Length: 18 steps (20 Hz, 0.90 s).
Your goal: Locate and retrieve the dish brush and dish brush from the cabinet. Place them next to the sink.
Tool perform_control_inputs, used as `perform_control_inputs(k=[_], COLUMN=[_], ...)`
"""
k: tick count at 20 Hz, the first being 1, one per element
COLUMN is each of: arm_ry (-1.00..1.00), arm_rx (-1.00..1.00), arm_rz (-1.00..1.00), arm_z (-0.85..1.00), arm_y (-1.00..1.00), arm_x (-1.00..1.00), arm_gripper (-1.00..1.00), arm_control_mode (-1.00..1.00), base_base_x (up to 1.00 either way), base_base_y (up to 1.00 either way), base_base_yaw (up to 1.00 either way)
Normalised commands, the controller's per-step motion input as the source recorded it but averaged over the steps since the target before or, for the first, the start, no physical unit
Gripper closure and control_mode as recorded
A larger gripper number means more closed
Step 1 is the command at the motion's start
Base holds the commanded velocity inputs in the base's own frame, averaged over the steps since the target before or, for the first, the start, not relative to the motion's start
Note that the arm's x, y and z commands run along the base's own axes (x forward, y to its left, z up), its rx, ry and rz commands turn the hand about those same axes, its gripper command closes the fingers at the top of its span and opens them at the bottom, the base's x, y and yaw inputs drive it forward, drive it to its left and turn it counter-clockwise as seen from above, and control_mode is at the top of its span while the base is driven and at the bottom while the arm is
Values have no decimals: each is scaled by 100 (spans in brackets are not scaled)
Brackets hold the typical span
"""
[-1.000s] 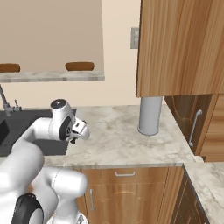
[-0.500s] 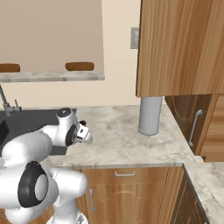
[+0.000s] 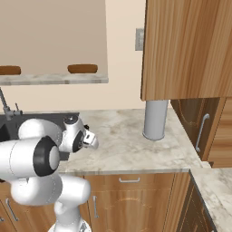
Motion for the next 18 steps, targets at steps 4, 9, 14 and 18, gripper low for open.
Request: perform_control_inputs(k=[4, 9, 14, 18], arm_ry=[2, 3, 2, 2], arm_rx=[1, 2, 1, 1], arm_rz=[2, 2, 1, 0], arm_z=[-18, -21, -19, -16], arm_y=[5, 5, 2, 0], arm_x=[24, 21, 18, 8], arm_gripper=[100, -100, -100, -100], arm_control_mode=[-100, -100, -100, -100], base_base_x=[0, 0, 0, 0], base_base_y=[0, 0, 0, 0], base_base_yaw=[0, 0, 0, 0])
